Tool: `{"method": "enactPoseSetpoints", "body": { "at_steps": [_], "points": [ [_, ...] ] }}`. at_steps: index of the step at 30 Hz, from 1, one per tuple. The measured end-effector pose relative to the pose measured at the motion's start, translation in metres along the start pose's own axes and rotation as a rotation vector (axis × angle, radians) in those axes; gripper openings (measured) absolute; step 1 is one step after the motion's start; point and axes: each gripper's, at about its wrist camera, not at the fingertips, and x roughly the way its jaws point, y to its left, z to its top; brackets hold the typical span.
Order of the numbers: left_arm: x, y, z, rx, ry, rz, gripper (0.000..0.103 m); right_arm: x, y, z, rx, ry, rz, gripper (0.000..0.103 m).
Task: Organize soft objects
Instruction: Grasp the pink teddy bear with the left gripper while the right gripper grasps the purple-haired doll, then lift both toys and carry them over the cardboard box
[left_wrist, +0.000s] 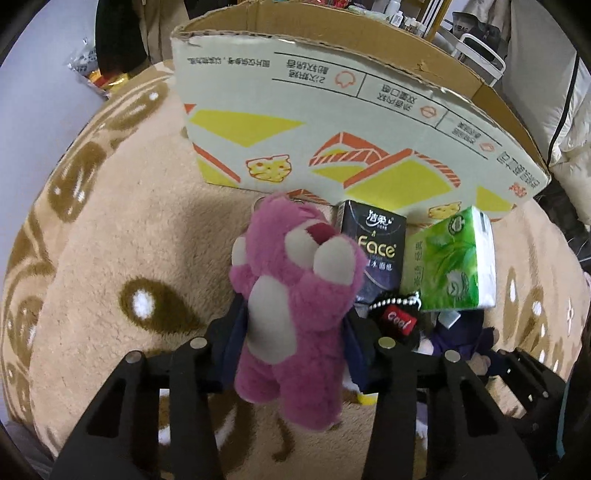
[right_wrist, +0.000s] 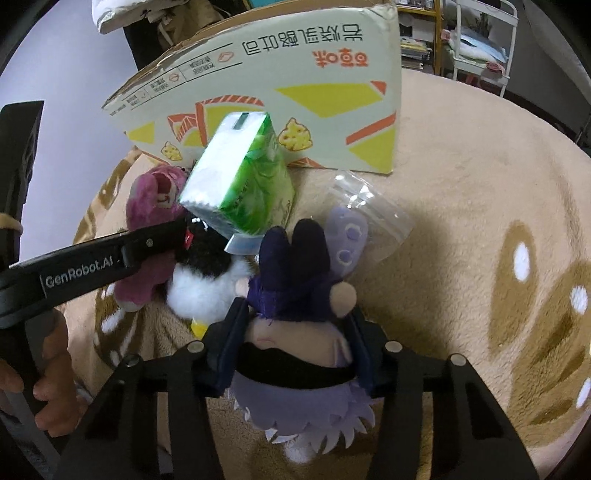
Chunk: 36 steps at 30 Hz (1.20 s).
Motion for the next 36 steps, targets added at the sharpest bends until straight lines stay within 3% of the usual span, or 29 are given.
{"method": "enactPoseSetpoints", "body": {
  "at_steps": [8,21,29,36],
  "points": [
    [-0.019,0.002,-0.027,0.004,-0.026,0.046,0.045,-0.001,-0.003,0.001,0.005,-0.016,-0.002,0.053],
    [-0.021,0.005,-0.016,-0.011,-0.018,0.053,0.044,-0.017,-0.005,-0.004,-0.006,-0.065,-0.038,0.053],
    [-0.033,-0.002,-0.023,0.003,-0.044,0.08,0.044,-0.049,-0.009,-0.004,0.016,-0.216,-0.054,0.053],
    [-0.071,-0.003,-0.028,-0.009,-0.169,0.07,0.044,-0.088,-0.005,0.004,0.014,-0.375,-0.05,0.053]
  ]
}}
